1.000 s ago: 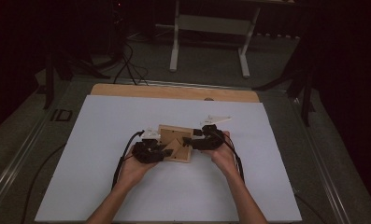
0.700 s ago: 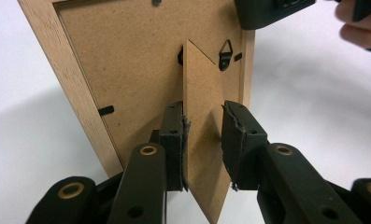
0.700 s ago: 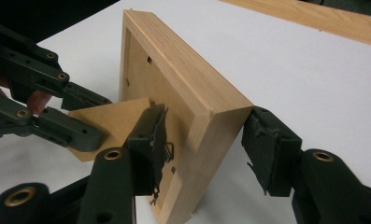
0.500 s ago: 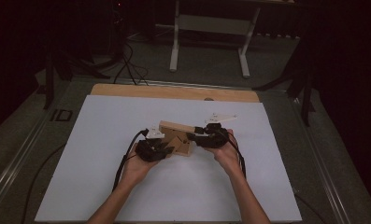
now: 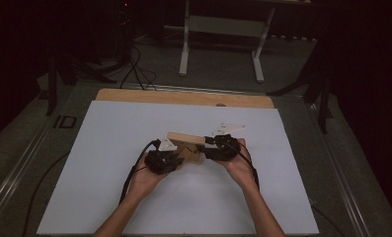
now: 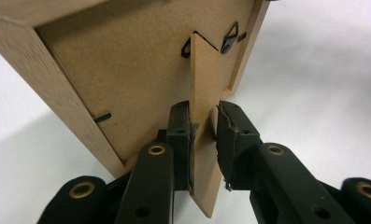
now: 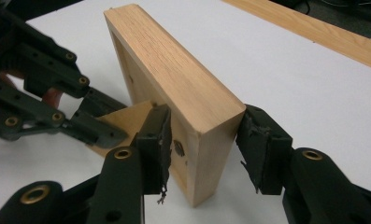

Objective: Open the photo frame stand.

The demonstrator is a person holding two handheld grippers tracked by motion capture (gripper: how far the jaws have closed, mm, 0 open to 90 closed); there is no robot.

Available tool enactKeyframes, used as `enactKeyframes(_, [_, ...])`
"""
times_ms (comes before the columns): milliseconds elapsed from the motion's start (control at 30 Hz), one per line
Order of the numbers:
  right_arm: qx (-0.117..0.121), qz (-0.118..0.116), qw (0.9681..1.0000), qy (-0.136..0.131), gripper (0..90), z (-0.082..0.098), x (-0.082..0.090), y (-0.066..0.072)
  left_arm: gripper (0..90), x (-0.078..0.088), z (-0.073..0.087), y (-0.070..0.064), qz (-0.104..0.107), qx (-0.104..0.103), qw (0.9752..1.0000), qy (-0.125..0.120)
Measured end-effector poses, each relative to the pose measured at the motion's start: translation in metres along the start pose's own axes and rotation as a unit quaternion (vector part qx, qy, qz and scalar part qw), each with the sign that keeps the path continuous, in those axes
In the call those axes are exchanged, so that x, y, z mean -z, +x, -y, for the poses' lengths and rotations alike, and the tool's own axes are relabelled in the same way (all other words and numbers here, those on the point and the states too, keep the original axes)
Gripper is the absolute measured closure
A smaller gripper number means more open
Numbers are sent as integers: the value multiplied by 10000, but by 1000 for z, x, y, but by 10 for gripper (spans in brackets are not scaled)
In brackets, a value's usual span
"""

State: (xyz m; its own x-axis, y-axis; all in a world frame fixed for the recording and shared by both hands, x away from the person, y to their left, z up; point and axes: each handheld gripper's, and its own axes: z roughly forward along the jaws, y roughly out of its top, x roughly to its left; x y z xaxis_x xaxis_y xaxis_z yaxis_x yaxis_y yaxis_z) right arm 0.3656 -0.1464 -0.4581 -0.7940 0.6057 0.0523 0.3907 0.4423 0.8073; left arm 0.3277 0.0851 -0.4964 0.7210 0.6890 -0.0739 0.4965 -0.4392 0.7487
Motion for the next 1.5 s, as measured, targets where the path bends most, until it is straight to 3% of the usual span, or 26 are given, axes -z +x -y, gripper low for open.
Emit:
enactKeyframes(267, [23, 9, 10000, -7, 538, 5, 4, 10, 765, 1, 8, -2, 51, -68, 9999, -83])
enactKeyframes(967, [207, 64, 9996, -166, 510, 22, 11, 32, 752, 2, 20, -7, 132, -94, 9999, -4])
enactKeyframes(1167, [329, 72, 9994, -97, 511, 22, 12, 34, 743, 6, 22, -4, 82, -137, 9999, 6])
enactKeyframes(1500, [287, 76, 9994, -173, 463, 29, 11, 38, 705, 11, 25, -4, 33, -93, 9999, -19])
